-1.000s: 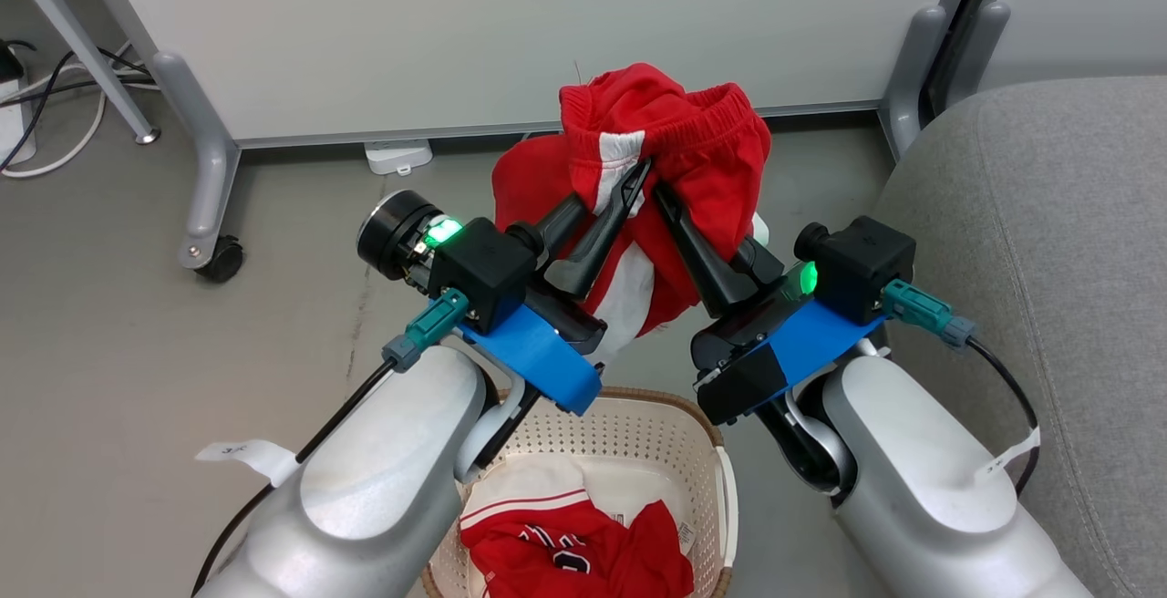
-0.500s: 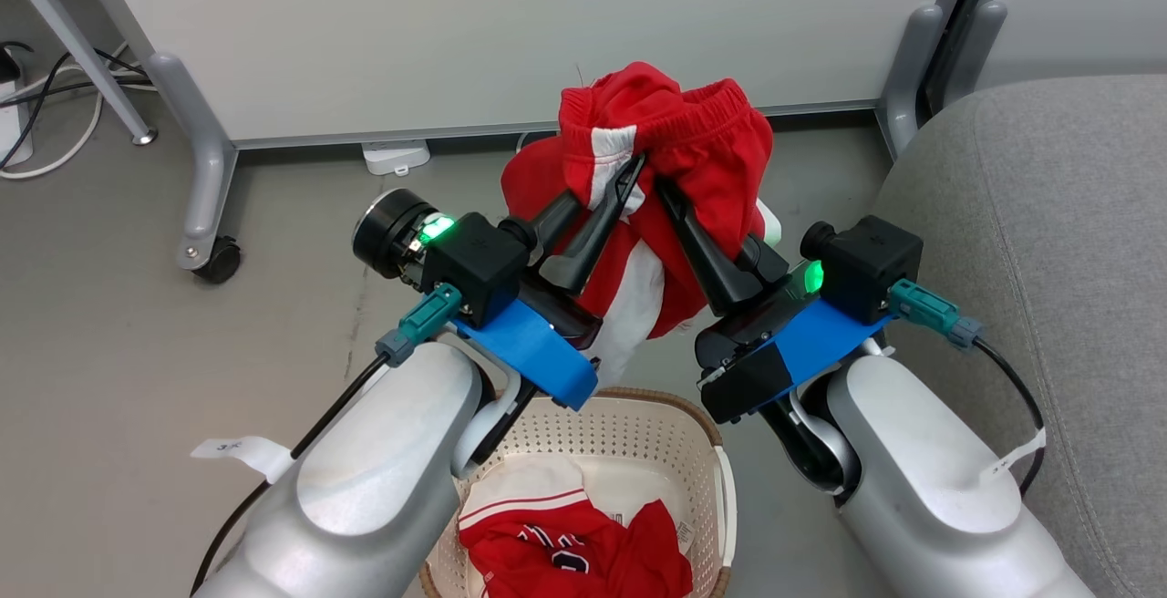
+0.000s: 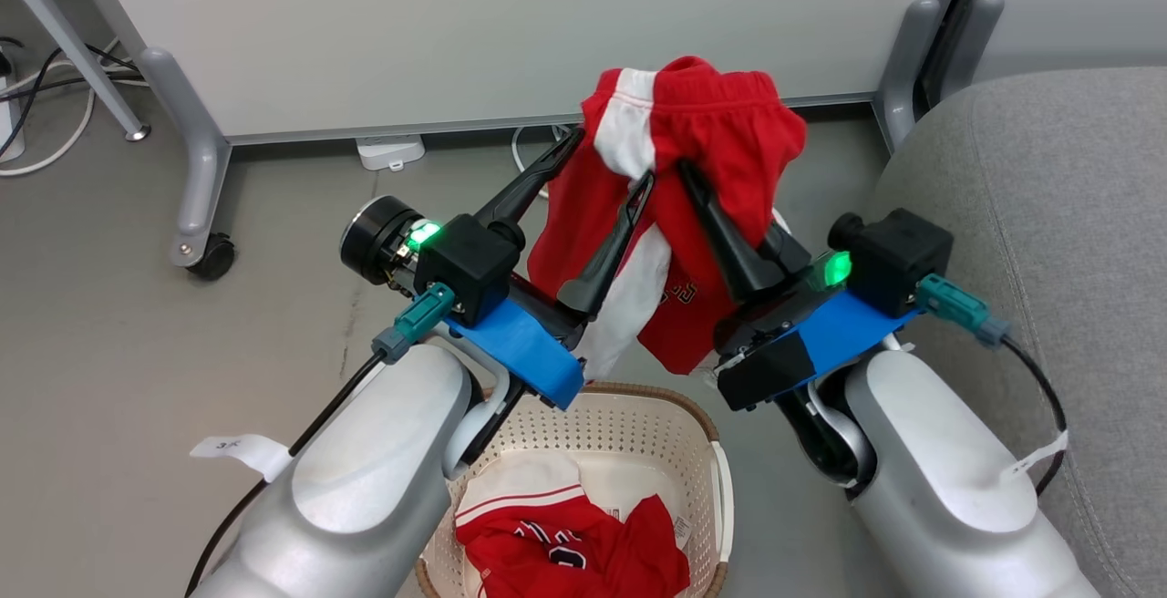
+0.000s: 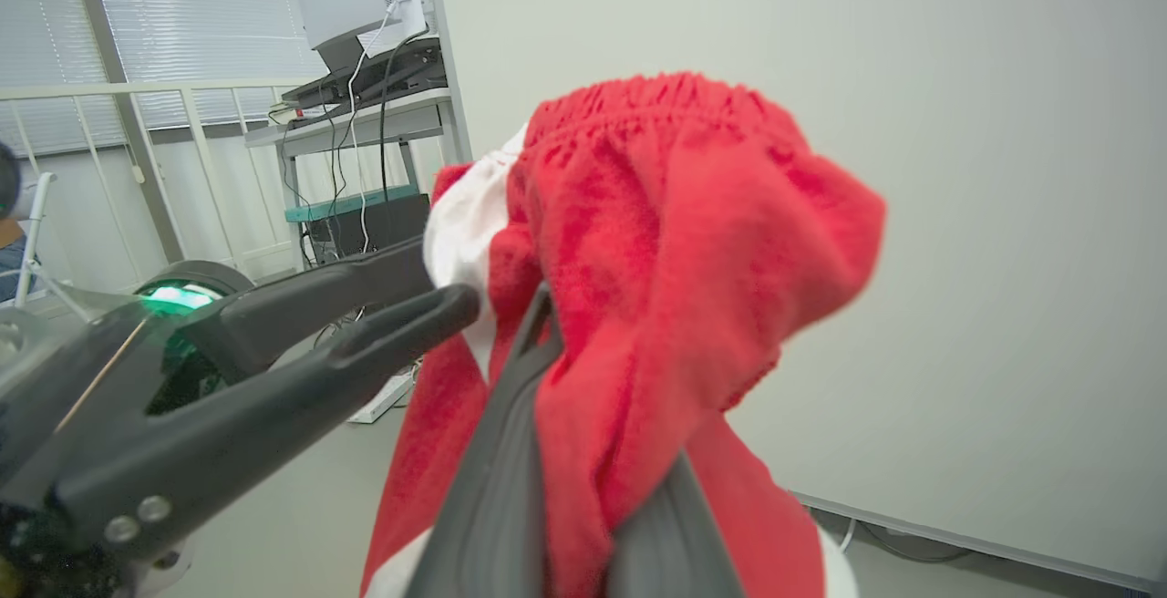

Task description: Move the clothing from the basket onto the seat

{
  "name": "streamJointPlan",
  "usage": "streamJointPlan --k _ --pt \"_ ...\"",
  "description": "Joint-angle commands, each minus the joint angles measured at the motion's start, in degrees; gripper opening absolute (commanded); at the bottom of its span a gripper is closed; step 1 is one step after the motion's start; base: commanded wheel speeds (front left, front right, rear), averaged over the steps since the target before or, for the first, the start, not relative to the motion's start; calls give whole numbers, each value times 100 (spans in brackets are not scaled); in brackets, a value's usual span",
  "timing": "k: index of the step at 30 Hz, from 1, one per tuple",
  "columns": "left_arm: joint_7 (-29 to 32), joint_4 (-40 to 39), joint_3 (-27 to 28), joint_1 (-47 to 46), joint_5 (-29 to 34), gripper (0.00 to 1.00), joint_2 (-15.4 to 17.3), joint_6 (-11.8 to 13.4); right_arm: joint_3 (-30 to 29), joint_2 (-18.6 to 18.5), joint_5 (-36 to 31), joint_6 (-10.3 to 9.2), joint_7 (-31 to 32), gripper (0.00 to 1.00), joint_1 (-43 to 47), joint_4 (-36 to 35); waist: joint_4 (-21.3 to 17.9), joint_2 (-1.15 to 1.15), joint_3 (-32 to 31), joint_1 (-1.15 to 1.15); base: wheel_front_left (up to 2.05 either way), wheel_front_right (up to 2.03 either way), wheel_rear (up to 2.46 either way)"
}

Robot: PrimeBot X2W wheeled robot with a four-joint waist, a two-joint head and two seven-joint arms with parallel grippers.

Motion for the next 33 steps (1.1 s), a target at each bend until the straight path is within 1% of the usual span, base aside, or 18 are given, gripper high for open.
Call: streamJointPlan --k 1,8,15,20,25,33 --pt "-16 37 46 31 39 100 28 -3 -177 20 5 3 -20 0 90 -62 -31 0 28 0 0 0 0" --pt "-15 -52 100 98 146 100 -2 -2 -629 76 -100 4 -20 0 336 -300 -327 0 150 0 0 0 0" --pt "-16 -115 -3 147 235 100 -19 -2 -1074 70 -241 4 -20 0 628 -555 -879 0 316 0 0 0 0" --pt "-16 -144 -113 125 277 100 35 -2 -1391 36 -337 3 -21 0 806 -726 -1344 0 454 0 0 0 0" --pt "-16 -132 -296 69 266 100 60 -3 -1654 -38 -449 4 -21 0 1025 -913 -1729 0 552 0 0 0 0" --pt "-15 -95 -537 28 223 100 57 -3 -1993 -35 -534 4 -21 0 1336 -1146 -2178 0 652 0 0 0 0"
